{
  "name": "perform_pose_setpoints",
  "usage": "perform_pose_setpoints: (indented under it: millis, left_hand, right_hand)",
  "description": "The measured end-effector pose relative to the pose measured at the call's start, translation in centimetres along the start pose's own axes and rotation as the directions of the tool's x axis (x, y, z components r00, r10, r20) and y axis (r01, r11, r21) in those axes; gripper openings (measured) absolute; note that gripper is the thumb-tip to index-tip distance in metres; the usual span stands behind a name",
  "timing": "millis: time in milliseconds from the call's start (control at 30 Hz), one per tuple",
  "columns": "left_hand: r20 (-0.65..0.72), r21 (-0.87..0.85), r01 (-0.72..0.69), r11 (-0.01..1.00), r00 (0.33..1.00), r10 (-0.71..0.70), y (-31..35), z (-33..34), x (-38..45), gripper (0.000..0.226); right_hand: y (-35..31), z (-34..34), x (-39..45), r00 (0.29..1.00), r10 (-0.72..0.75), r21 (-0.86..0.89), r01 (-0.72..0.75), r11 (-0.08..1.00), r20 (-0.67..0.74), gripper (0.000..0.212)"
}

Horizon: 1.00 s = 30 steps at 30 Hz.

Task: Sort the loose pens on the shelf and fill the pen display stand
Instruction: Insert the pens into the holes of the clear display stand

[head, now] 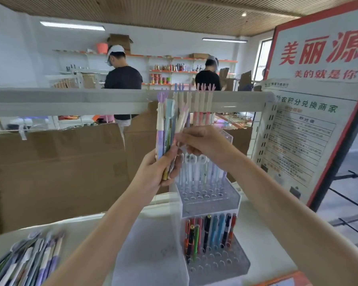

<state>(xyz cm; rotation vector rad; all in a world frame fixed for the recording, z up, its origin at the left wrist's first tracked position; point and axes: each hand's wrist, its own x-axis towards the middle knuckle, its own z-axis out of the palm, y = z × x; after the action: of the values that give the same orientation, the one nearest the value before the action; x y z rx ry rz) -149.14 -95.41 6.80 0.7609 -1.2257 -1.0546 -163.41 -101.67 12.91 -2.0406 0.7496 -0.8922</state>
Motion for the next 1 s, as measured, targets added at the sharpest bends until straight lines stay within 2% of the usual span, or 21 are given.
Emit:
perform_pose_setpoints:
  millis: [67,167,267,300,400,467,567,633,767,1000]
  left_hand:
    - [-0.014,-0.001,0.005,1.000,1.000,-0.005,0.1,0.6,0.2,0.025]
    - [-0.120,0.014,0.024,1.000,0.993,-0.023,0.1,1.0,0.8,0.025]
    - [-0.188,-0.024,0.037,0.999,0.981,-0.040,0.2,0.8,1.0,0.023]
    - [-0.196,-0.038,0.030,0.999,0.980,-0.037,0.2,0.6,1.0,0.021]
    - [-0.202,-0.056,-0.008,0.998,0.979,-0.004,0.2,0.1,0.7,0.019]
    - [-0.206,-0.059,-0.031,0.998,0.978,0.018,0.1,-0.3,0.5,0.020]
    - [-0.214,-0.061,-0.037,0.997,0.976,0.023,0.0,-0.9,0.1,0.024]
    - [-0.229,-0.057,-0.027,0.998,0.973,0.014,-0.3,-1.2,-0.4,0.028]
    - [-0.253,-0.022,0.018,1.000,0.967,-0.023,-1.5,-1.3,-1.9,0.028]
    - [-0.256,-0.034,0.053,0.998,0.965,-0.060,-2.4,-1.7,-3.8,0.025]
  right_hand:
    - [-0.2,0.3,-0.1,0.999,-0.005,0.046,0.007,0.999,-0.041,0.024]
    - [-0.3,-0.6,-0.2,0.987,0.001,0.101,0.015,0.995,-0.159,0.020]
    - [-0.7,-2.9,-0.1,0.972,0.029,0.306,0.046,0.951,-0.235,0.013]
    - [-0.8,-3.8,0.0,0.965,0.022,0.319,0.065,0.945,-0.261,0.011]
    - [-0.9,-6.0,0.3,0.953,-0.024,0.233,0.098,0.967,-0.301,0.007]
    - [-0.6,-6.3,0.3,0.976,-0.045,0.211,0.091,0.973,-0.214,0.001]
    - [0.4,-5.0,-0.7,0.998,-0.042,0.126,0.046,0.991,-0.039,0.008]
    - [1.5,-3.1,-1.8,1.000,-0.009,0.131,0.011,0.991,-0.013,0.005]
    - [3.8,1.0,-3.1,0.994,0.078,0.112,-0.069,0.991,-0.072,0.011]
    - [6.6,5.0,-3.4,0.972,0.086,-0.144,-0.119,0.982,-0.218,0.018]
